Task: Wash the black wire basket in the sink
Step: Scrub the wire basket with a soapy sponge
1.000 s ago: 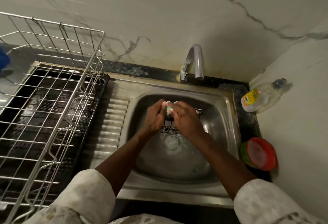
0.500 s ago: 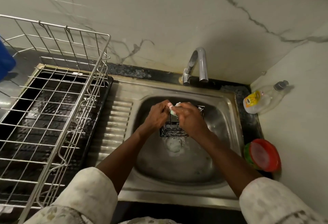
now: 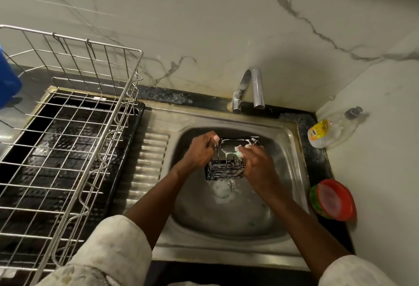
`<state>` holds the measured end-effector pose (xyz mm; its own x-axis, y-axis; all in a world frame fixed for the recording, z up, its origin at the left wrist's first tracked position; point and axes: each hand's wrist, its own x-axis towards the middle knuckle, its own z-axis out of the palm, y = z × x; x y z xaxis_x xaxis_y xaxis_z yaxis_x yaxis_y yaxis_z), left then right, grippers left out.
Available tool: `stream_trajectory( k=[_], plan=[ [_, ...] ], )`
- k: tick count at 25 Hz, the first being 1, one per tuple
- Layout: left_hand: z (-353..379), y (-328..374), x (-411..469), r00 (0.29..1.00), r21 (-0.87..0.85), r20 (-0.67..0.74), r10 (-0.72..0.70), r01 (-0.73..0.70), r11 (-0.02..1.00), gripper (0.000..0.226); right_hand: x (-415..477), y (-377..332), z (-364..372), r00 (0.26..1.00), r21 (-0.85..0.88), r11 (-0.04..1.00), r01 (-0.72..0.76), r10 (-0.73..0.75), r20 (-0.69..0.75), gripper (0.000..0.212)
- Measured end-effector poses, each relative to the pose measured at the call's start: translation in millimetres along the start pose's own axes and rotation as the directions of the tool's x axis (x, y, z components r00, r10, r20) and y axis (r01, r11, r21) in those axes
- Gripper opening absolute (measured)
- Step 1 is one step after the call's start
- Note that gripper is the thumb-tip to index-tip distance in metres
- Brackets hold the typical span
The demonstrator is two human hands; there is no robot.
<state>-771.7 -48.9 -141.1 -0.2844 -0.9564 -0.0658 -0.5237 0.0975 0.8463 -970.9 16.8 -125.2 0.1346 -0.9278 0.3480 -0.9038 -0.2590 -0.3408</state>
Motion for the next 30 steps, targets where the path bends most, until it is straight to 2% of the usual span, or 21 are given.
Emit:
stream_trajectory(
  k=[2, 4, 6, 10, 12, 15, 16, 19, 23, 27, 30],
  plan=[
    [1.7, 2.0, -1.7, 1.000, 0.014, 0.014, 0.010, -0.010, 1.000, 0.026, -2.5, 9.6, -11.3, 0.982, -0.004, 0.982, -0.186, 0.186, -0.014, 0.039],
    [6.7, 5.1, -4.2, 1.000, 0.008, 0.002, 0.015, -0.015, 1.000, 0.028, 1.6, 15.3, -13.6, 0.965, 0.000, 0.965, -0.261, 0.261, -0.013, 0.038],
    [11.6, 7.4, -3.9, 1.000, 0.015, 0.010, 0.007, -0.007, 1.000, 0.030, 8.9, 6.4, -6.4, 0.972, 0.015, 0.972, -0.235, 0.234, 0.018, 0.032],
    [14.4, 22.2, -1.0, 0.995, 0.074, 0.095, 0.004, -0.011, 0.997, 0.019, 7.2, -18.5, 19.1, 0.998, 0.029, 1.000, -0.002, 0.000, 0.059, 0.029],
    [11.9, 27.2, 2.4, 0.997, 0.075, 0.079, -0.007, 0.001, 0.997, 0.017, 4.0, -12.6, 11.3, 0.999, 0.013, 0.999, -0.036, 0.036, -0.007, 0.028],
    [12.1, 28.6, 4.4, 0.995, 0.061, 0.082, -0.061, 0.056, 0.997, 0.016, 4.9, 9.2, -5.6, 0.958, 0.020, 0.968, -0.251, 0.251, -0.140, 0.028],
    [11.8, 29.3, 3.8, 0.994, 0.066, 0.085, -0.067, 0.061, 0.996, 0.016, 6.6, 12.7, -4.9, 0.961, 0.019, 0.970, -0.241, 0.241, -0.136, 0.028],
    [10.2, 30.2, 1.9, 0.994, 0.073, 0.089, -0.057, 0.050, 0.996, 0.017, 13.6, 10.4, 7.7, 0.998, -0.037, 0.998, -0.047, 0.045, -0.050, 0.031],
    [7.0, 35.1, 3.3, 0.994, 0.059, 0.070, -0.085, 0.081, 0.995, 0.015, 12.3, 27.1, -0.3, 0.983, -0.052, 0.986, -0.162, 0.156, -0.098, 0.033],
    [10.7, 35.0, 2.5, 0.994, 0.067, 0.046, -0.100, 0.097, 0.993, 0.013, -20.1, 10.1, -1.3, 0.973, 0.008, 0.988, -0.152, 0.151, -0.173, 0.030],
    [8.4, 36.2, 3.2, 0.994, 0.093, 0.037, -0.108, 0.104, 0.990, 0.016, -30.7, -25.0, 20.7, 0.984, 0.094, 0.989, -0.112, 0.124, -0.129, 0.032]
  ],
)
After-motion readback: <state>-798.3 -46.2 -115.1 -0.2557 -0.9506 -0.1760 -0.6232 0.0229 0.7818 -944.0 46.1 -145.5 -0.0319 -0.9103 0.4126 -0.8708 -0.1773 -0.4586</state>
